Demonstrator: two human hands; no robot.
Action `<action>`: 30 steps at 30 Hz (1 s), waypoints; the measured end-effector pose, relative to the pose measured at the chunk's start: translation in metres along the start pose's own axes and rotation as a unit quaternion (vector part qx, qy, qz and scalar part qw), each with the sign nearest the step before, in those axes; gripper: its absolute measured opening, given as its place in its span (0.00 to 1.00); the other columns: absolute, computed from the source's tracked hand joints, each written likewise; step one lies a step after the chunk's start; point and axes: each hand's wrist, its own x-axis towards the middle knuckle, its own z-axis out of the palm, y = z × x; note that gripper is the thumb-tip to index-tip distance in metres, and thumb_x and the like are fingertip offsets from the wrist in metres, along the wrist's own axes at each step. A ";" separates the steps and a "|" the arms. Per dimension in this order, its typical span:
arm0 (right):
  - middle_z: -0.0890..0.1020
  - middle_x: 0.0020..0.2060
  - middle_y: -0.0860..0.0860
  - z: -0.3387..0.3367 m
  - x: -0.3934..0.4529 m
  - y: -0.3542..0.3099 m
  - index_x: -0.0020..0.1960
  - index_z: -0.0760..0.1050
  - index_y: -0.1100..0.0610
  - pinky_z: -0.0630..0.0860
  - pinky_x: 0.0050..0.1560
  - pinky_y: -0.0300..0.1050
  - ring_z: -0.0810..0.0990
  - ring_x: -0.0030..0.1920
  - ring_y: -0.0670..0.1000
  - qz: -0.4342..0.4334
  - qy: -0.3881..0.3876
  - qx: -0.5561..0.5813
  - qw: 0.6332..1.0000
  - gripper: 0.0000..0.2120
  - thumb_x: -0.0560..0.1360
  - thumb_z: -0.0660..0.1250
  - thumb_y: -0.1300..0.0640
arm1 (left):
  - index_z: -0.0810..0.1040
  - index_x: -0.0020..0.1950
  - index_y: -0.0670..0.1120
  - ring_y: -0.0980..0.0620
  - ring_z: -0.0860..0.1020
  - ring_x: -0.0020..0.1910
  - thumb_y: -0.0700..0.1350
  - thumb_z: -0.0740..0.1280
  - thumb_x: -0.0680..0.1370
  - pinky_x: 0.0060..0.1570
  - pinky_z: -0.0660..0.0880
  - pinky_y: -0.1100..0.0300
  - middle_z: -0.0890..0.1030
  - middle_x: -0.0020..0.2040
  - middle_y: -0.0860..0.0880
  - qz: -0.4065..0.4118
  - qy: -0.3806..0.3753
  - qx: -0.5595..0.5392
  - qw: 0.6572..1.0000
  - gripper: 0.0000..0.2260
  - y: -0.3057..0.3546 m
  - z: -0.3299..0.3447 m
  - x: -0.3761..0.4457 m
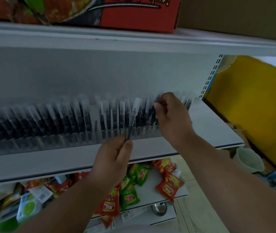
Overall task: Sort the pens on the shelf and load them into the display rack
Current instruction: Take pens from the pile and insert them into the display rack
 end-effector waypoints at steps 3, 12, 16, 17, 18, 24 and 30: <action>0.73 0.39 0.49 0.000 0.003 -0.002 0.48 0.67 0.55 0.61 0.32 0.36 0.71 0.38 0.50 -0.016 0.002 -0.013 1.000 0.05 0.82 0.60 0.56 | 0.65 0.33 0.42 0.57 0.63 0.25 0.51 0.57 0.77 0.26 0.57 0.66 0.64 0.26 0.54 -0.005 0.008 -0.006 1.000 0.16 -0.002 -0.002 -0.001; 0.70 0.40 0.49 -0.004 0.009 -0.007 0.48 0.64 0.55 0.58 0.30 0.39 0.68 0.37 0.49 -0.033 -0.023 -0.058 0.998 0.06 0.83 0.58 0.55 | 0.65 0.33 0.43 0.57 0.63 0.26 0.41 0.59 0.82 0.27 0.59 0.64 0.64 0.26 0.54 -0.029 0.013 0.007 0.999 0.17 -0.008 0.000 -0.005; 0.72 0.40 0.51 -0.003 0.008 -0.003 0.48 0.64 0.55 0.59 0.31 0.42 0.71 0.38 0.52 -0.024 -0.002 -0.047 0.999 0.06 0.82 0.59 0.56 | 0.65 0.33 0.42 0.58 0.62 0.26 0.43 0.59 0.83 0.27 0.58 0.65 0.64 0.26 0.54 -0.032 0.009 -0.011 0.999 0.17 -0.008 0.000 -0.005; 0.72 0.40 0.50 -0.003 0.008 -0.002 0.47 0.64 0.55 0.59 0.31 0.42 0.71 0.38 0.52 -0.023 0.000 -0.045 0.999 0.06 0.82 0.59 0.56 | 0.65 0.33 0.43 0.58 0.62 0.26 0.45 0.59 0.83 0.27 0.59 0.65 0.64 0.27 0.54 -0.031 0.008 -0.014 0.999 0.18 -0.009 -0.001 -0.005; 0.72 0.39 0.50 -0.003 0.008 -0.002 0.47 0.64 0.55 0.59 0.31 0.41 0.70 0.38 0.52 -0.023 -0.001 -0.045 0.999 0.06 0.82 0.59 0.56 | 0.65 0.33 0.43 0.57 0.63 0.27 0.46 0.59 0.82 0.28 0.59 0.64 0.65 0.27 0.54 -0.028 0.008 -0.012 1.000 0.18 -0.010 -0.001 -0.005; 0.69 0.36 0.46 -0.007 0.008 0.000 0.47 0.64 0.54 0.57 0.30 0.41 0.68 0.35 0.47 -0.019 -0.025 -0.040 0.999 0.06 0.83 0.57 0.56 | 0.66 0.34 0.42 0.57 0.63 0.27 0.44 0.59 0.83 0.28 0.60 0.65 0.65 0.27 0.54 -0.025 0.007 -0.013 1.000 0.17 -0.010 0.000 -0.008; 0.71 0.39 0.50 -0.011 0.009 -0.001 0.48 0.65 0.57 0.59 0.31 0.42 0.69 0.37 0.50 -0.046 -0.042 -0.067 0.996 0.07 0.83 0.58 0.55 | 0.66 0.34 0.45 0.56 0.63 0.27 0.47 0.59 0.81 0.28 0.60 0.64 0.65 0.27 0.54 -0.032 0.001 -0.033 0.999 0.16 -0.010 0.000 -0.011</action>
